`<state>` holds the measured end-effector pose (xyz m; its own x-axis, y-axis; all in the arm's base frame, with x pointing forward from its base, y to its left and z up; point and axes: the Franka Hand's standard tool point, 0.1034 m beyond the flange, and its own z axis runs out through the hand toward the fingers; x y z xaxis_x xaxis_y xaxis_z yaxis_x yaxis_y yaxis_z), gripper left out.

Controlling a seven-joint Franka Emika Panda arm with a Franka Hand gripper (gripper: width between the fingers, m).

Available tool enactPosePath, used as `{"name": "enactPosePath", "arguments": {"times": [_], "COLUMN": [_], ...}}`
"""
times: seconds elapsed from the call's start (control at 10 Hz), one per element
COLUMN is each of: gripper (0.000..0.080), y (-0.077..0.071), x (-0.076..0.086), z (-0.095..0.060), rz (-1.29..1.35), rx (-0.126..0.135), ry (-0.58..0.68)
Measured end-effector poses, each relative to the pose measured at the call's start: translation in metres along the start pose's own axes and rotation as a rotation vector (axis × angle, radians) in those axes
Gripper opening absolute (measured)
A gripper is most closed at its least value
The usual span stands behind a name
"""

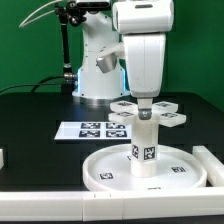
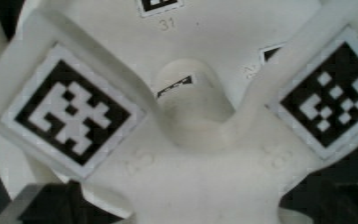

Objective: Assemble round table

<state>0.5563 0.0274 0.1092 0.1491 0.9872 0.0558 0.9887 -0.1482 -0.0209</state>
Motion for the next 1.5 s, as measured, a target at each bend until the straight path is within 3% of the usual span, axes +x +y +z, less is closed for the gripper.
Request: {"name": "enactPosePath", "arguments": {"times": [0.4,0.7,0.9,1.5], "gripper": [0.0649,0.0649,0.0448,0.0448], "y": [-0.0005,0.0009,-0.0008,-0.0007], "x": [-0.0003,-0.0002,-0.0011,-0.0066], "z": [0.0096,0.0095,0.0100,0.0101], "rz": [0.008,0.004,0.005,0.099], "rx": [0.013,0.006,0.013,0.016], "ry": [-0.003,-0.004,-0.005,-0.002]}}
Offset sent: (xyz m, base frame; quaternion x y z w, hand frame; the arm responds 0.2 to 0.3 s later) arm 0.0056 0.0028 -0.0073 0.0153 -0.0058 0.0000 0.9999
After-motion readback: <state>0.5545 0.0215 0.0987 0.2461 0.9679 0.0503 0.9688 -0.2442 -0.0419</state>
